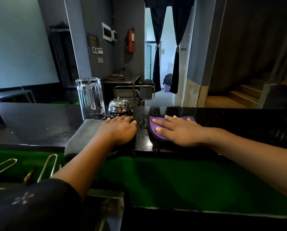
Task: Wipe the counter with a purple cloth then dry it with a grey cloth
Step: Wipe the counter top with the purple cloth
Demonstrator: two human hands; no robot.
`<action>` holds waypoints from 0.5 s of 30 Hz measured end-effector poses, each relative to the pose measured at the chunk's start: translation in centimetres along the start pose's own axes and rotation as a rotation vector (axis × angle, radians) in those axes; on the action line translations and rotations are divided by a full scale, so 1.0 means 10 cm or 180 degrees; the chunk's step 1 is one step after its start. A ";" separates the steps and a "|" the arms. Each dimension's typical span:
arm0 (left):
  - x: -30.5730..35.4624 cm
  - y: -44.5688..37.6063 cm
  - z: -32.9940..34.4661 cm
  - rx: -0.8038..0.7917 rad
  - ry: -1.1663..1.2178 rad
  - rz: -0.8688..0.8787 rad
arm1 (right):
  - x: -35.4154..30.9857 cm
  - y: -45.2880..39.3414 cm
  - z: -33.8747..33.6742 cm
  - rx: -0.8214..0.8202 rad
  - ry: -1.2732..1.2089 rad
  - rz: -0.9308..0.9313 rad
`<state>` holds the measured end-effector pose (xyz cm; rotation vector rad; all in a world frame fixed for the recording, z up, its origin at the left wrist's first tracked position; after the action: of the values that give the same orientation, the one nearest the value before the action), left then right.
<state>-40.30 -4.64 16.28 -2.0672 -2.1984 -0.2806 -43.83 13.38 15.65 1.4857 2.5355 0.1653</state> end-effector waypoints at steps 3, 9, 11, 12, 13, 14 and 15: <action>-0.01 -0.03 0.00 0.0034 -0.0022 0.0051 | -0.05 -0.56 -0.10 0.0052 -0.0093 0.0242; -0.01 0.00 -0.02 -0.0054 0.0025 0.0079 | 0.14 -1.18 -0.27 0.0012 -0.0099 0.0290; -0.01 0.00 -0.01 -0.0054 0.0035 0.0082 | 0.54 -1.19 -0.31 0.0030 -0.0104 0.0557; -0.01 -0.01 0.00 -0.0029 0.0023 0.0076 | 0.76 -1.16 -0.33 0.0076 -0.0163 0.0782; -0.02 -0.02 0.00 0.0000 0.0017 0.0069 | 0.97 -1.14 -0.33 0.0110 -0.0212 0.0982; -0.02 -0.03 0.01 0.0018 0.0014 0.0064 | 1.11 -1.12 -0.32 0.0106 -0.0220 0.1128; -0.03 -0.04 0.02 0.0024 0.0007 0.0062 | 1.20 -1.10 -0.31 0.0090 -0.0213 0.1223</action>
<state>-40.64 -4.87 15.99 -2.0822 -2.1734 -0.2719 -59.60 18.46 15.20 1.9408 2.1849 0.1321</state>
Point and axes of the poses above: each hand's wrist, its own y-axis away from the middle knuckle, its own z-axis out of the palm, x = y × z, the point moved 6 cm from there along -y, towards the middle knuckle, and after that the axes turned 7 degrees about -x, right-handed, at the moved point
